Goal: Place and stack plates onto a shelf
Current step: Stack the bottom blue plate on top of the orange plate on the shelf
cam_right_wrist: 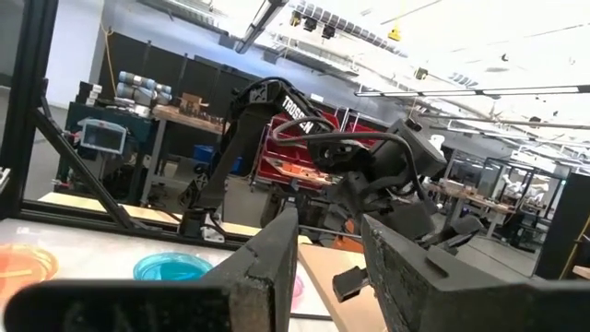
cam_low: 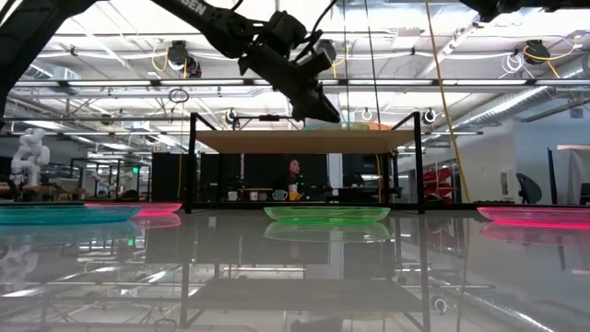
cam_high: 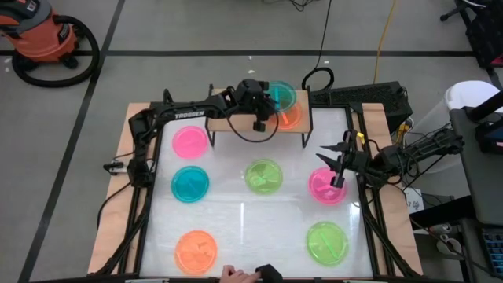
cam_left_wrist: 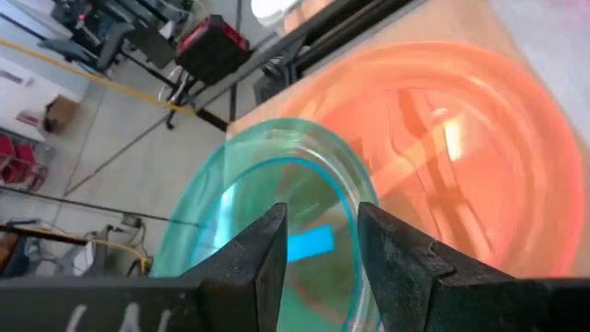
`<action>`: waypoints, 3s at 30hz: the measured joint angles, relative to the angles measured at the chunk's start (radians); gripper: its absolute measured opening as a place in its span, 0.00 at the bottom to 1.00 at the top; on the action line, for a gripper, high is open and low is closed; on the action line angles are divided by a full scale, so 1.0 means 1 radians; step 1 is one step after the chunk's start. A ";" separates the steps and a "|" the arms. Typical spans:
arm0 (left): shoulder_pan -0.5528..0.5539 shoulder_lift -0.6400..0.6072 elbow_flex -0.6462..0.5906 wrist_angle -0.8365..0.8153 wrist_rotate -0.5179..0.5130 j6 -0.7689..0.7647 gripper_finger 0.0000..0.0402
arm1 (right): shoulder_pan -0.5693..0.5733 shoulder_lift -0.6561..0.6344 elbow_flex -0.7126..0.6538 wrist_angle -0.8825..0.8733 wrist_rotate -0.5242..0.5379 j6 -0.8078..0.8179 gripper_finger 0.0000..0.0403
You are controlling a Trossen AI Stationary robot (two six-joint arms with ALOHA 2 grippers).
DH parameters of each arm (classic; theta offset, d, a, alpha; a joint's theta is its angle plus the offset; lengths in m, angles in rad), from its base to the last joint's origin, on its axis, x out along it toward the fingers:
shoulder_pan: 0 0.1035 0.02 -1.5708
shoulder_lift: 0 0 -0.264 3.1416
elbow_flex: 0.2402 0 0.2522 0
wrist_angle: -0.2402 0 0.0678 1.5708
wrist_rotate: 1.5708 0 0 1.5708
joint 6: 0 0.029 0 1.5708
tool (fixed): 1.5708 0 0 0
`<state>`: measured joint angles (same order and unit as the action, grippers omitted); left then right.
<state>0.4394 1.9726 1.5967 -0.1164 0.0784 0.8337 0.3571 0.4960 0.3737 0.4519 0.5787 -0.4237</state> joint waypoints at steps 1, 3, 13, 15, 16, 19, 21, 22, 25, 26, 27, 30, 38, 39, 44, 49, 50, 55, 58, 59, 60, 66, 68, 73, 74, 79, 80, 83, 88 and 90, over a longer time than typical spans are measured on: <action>0.001 0.003 0.000 0.003 -0.001 -0.002 0.35 | 0.000 0.001 0.000 -0.001 -0.001 0.000 0.26; 0.005 0.005 0.000 -0.013 0.000 -0.006 0.35 | 0.000 0.003 0.000 -0.007 -0.002 0.000 0.26; -0.055 -0.010 0.000 -0.016 0.001 0.017 0.35 | 0.000 0.004 0.000 -0.010 -0.002 -0.008 0.26; -0.077 -0.016 0.000 -0.024 0.001 0.029 0.35 | 0.000 0.004 0.000 -0.010 -0.002 -0.008 0.26; -0.092 -0.016 0.000 -0.023 0.001 0.039 0.35 | 0.000 0.004 0.000 -0.010 -0.002 -0.008 0.26; -0.138 -0.021 0.000 -0.018 -0.008 0.103 0.35 | 0.000 0.004 0.000 -0.009 -0.002 -0.008 0.26; -0.164 -0.023 0.000 -0.004 -0.064 0.160 0.35 | 0.000 0.004 0.000 -0.009 -0.002 -0.007 0.26; -0.169 -0.023 0.000 0.013 -0.104 0.186 0.35 | 0.000 0.004 0.000 -0.008 -0.002 -0.005 0.26; -0.141 -0.024 0.000 0.071 -0.197 0.221 0.35 | 0.000 0.004 0.000 -0.008 -0.003 0.006 0.26; -0.122 -0.024 0.000 0.083 -0.207 0.214 0.35 | 0.000 0.004 0.000 -0.008 -0.003 0.008 0.26; -0.101 -0.023 0.000 0.089 -0.209 0.193 0.35 | 0.000 0.004 0.000 -0.008 -0.003 0.008 0.26; -0.040 -0.017 0.000 0.065 -0.193 0.110 0.35 | 0.000 0.004 0.000 -0.008 -0.003 0.008 0.26; 0.011 -0.015 0.000 0.008 -0.086 -0.006 0.35 | -0.001 0.004 0.000 -0.007 -0.003 -0.012 0.26; 0.009 -0.015 0.000 0.006 -0.076 -0.002 0.35 | -0.001 0.004 0.000 -0.007 -0.003 -0.012 0.26; -0.017 -0.004 0.000 -0.011 -0.069 0.000 0.35 | -0.004 0.005 0.000 -0.007 -0.003 -0.008 0.26; -0.035 -0.005 0.000 -0.031 -0.069 -0.002 0.35 | -0.004 0.008 0.000 -0.007 -0.003 -0.003 0.26; -0.039 -0.005 0.000 -0.037 -0.069 -0.003 0.35 | -0.004 0.009 0.000 -0.007 -0.003 -0.003 0.26; -0.073 -0.005 0.000 -0.038 -0.069 0.016 0.35 | -0.004 0.009 0.000 -0.008 -0.003 -0.006 0.26; -0.104 -0.005 0.000 -0.039 -0.068 0.051 0.35 | -0.004 0.009 0.000 -0.008 -0.003 -0.007 0.26; -0.114 -0.005 0.000 -0.038 -0.068 0.065 0.35 | -0.004 0.009 0.000 -0.008 -0.003 -0.007 0.26; -0.124 -0.005 0.000 -0.037 -0.070 0.085 0.35 | -0.004 0.009 0.000 -0.008 -0.003 -0.007 0.26; -0.131 -0.026 0.000 0.027 -0.174 0.155 0.35 | -0.004 0.009 0.000 -0.015 -0.003 -0.006 0.26; -0.102 -0.027 0.000 0.070 -0.179 0.136 0.35 | -0.004 0.009 0.000 -0.015 -0.003 -0.005 0.26; -0.015 -0.015 0.000 0.077 -0.169 0.030 0.35 | -0.004 0.009 0.000 -0.013 -0.003 -0.006 0.26; 0.000 -0.013 0.000 0.055 -0.160 -0.001 0.35 | -0.004 0.009 0.000 -0.013 -0.003 -0.006 0.26; 0.033 -0.012 0.000 -0.022 -0.117 -0.068 0.35 | -0.004 0.009 0.000 -0.014 -0.003 -0.011 0.26; 0.032 -0.012 0.000 -0.026 -0.110 -0.077 0.35 | -0.004 0.009 0.000 -0.014 -0.003 -0.011 0.26; 0.025 -0.012 0.000 -0.031 -0.056 -0.103 0.35 | -0.004 0.009 0.000 -0.014 -0.003 -0.012 0.26; 0.002 -0.012 0.000 -0.074 0.026 -0.136 0.35 | -0.004 0.010 0.000 -0.014 -0.003 -0.007 0.26; -0.005 -0.012 0.000 -0.084 0.027 -0.134 0.35 | -0.004 0.009 0.000 -0.014 -0.003 -0.006 0.26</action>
<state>0.4341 1.9606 1.5967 -0.1999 0.1055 0.7002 0.3531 0.5053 0.3737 0.4374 0.5758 -0.4299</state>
